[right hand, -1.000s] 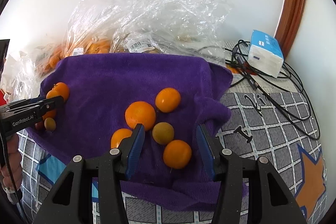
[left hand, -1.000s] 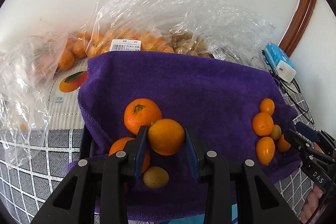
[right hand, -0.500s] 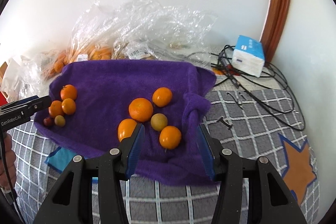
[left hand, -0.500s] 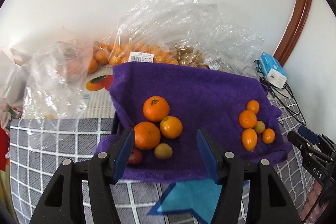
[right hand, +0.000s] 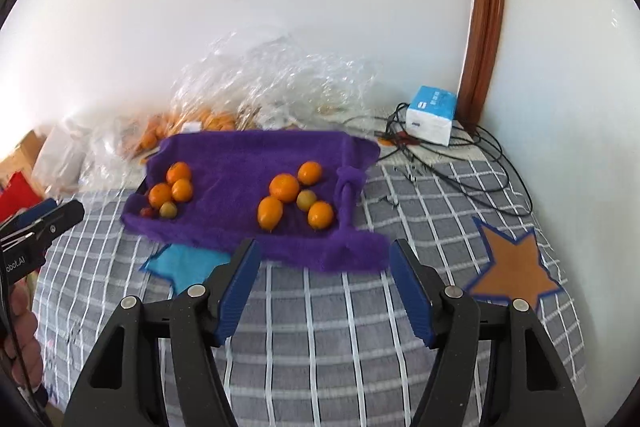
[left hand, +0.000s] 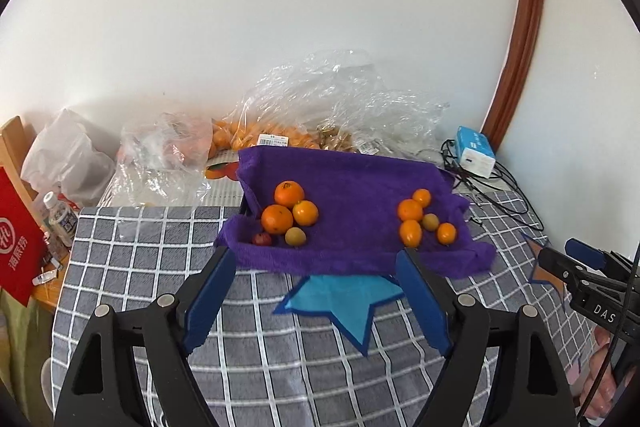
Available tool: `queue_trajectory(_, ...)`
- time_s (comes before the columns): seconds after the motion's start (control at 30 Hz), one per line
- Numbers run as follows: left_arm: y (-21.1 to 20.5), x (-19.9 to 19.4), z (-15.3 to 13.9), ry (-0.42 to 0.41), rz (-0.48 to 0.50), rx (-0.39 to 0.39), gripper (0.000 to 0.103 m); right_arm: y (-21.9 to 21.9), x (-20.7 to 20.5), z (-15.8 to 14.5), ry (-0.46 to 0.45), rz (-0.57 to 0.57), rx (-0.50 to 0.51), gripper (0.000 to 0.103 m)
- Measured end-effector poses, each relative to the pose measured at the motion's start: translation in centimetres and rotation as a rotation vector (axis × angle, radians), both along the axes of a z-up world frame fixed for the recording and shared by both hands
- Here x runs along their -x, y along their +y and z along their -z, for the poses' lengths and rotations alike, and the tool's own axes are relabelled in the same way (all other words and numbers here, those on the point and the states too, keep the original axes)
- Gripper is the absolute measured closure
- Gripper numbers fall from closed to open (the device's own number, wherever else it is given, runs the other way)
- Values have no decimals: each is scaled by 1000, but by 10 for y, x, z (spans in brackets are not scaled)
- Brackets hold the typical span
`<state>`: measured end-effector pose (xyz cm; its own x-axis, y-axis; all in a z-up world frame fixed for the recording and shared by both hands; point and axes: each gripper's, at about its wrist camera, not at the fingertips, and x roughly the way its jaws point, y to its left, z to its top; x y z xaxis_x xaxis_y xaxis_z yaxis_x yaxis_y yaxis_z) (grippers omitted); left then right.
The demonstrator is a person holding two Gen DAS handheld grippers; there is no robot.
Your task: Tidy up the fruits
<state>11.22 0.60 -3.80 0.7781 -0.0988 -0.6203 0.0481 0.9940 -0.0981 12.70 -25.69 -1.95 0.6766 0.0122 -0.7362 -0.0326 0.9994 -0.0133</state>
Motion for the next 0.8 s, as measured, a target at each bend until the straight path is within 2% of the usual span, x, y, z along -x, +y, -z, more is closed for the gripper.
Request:
queue_trajectory(0.1,2,22,-5,-16,-28,14,15,0,21,-6,-14,13,20,36)
queue_trajectory(0.17,2,36,-8,-9,-31,31,13,0,36,-9,-30,22,25,27)
queue_trajectory(0.23,1,50,-11,-26,-37,14,8,-2,49,-14,-61,28,13,20)
queue_trajectory(0.33,1,69,-13,-39,-50,1,7,-1,65,-16,-81,15,12,8)
queue_trajectory(0.47,-1,94,-20,-66,-53,-9,2,1,82,-14,-71,2,26,1)
queue_trajectory(0.8,-3,115,-22,-88,-63,-30,1,3,107,-23,-113,-3,38,0)
